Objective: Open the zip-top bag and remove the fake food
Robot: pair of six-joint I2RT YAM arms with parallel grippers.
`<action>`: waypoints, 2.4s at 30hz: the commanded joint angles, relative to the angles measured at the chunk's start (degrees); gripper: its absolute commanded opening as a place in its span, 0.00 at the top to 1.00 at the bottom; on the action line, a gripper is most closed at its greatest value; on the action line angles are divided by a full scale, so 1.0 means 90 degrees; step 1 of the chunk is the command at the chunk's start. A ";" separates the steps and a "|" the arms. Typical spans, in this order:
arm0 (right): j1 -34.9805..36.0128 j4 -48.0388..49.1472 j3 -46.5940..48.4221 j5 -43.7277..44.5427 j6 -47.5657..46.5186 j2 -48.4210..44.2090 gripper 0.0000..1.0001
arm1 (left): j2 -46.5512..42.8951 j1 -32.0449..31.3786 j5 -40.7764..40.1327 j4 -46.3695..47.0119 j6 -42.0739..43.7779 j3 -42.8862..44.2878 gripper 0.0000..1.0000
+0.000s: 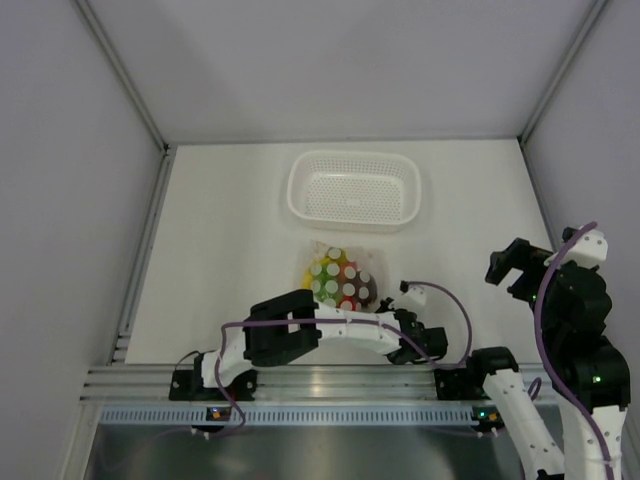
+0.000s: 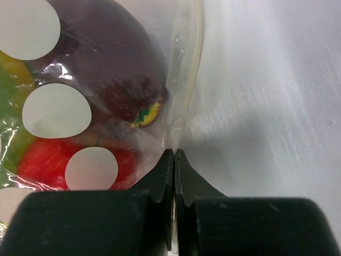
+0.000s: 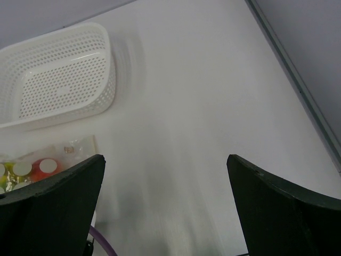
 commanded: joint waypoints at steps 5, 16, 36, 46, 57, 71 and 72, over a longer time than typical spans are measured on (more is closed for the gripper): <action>0.0085 0.0351 -0.0085 -0.0863 -0.0152 -0.0161 0.01 | -0.1115 0.0264 -0.0127 0.0041 -0.0675 -0.0137 1.00; 0.0076 0.0907 -0.0056 -0.2668 -0.0250 0.0064 0.01 | -0.3594 0.1289 0.0660 0.2060 -0.1115 -0.1014 1.00; 0.4014 0.5505 -0.1873 -0.2255 -0.0609 0.1830 0.01 | -0.5952 0.1896 -0.0108 0.3665 -0.3429 -0.2490 1.00; 0.6179 0.6922 -0.1853 0.0835 -0.1812 0.3471 0.42 | -0.6010 0.1730 -0.0262 0.3665 -0.3654 -0.2608 1.00; 0.6189 0.7579 -0.2127 0.0397 -0.1763 0.3726 1.00 | -0.6332 0.1534 -0.0410 0.3655 -0.3547 -0.2881 0.97; 0.6179 0.5832 -0.2313 -0.0804 -0.2261 0.2379 1.00 | -0.6849 0.3822 0.2902 0.4903 0.1791 -0.2860 0.01; 0.6189 0.5705 -0.2283 -0.0999 -0.2329 0.2282 1.00 | -0.6918 0.4100 0.3489 0.5446 0.2230 -0.2997 0.01</action>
